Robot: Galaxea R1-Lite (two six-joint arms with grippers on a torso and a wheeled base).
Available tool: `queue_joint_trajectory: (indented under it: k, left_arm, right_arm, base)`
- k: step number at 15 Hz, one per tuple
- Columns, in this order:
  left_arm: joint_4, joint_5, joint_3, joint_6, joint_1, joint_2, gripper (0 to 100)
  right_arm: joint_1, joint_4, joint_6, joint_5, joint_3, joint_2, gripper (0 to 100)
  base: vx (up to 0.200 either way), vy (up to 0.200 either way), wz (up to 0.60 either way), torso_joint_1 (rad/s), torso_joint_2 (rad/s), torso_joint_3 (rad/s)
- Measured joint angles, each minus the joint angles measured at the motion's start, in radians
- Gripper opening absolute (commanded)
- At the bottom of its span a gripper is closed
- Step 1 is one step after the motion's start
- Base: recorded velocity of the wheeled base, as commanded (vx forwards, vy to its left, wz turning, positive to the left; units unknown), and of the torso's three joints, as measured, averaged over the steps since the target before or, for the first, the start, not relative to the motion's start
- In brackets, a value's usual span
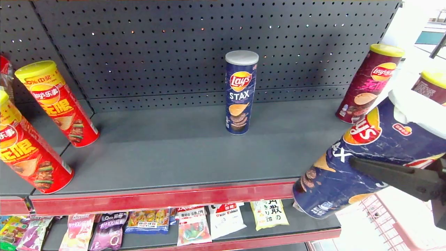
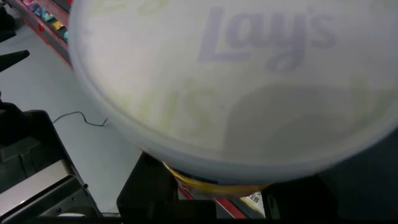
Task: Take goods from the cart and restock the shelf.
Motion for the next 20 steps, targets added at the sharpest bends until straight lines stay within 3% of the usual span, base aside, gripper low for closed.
queue_joint_trajectory:
  k: [10,15,17,20]
  left_arm:
    - [0.000,-0.003,0.000,0.004,0.000,0.005,100]
    - [-0.014,-0.017,-0.004,0.051,0.002,0.003,100]
    - [-0.025,-0.049,-0.073,0.041,-0.011,0.027,100]
    - [-0.040,-0.124,-0.306,0.013,-0.071,0.225,100]
  right_arm:
    - [0.000,0.001,-0.024,-0.010,0.015,-0.009,0]
    - [-0.002,0.003,-0.024,-0.038,0.008,-0.015,0]
    - [-0.001,0.003,-0.026,-0.038,-0.014,-0.013,0]
    - [0.004,0.003,-0.041,-0.038,-0.033,-0.007,0]
  base:
    - [0.000,0.000,0.00,0.000,0.00,0.000]
    - [0.000,0.000,0.00,0.000,0.00,0.000]
    - [0.000,0.000,0.00,0.000,0.00,0.000]
    - [0.000,0.000,0.00,0.000,0.00,0.000]
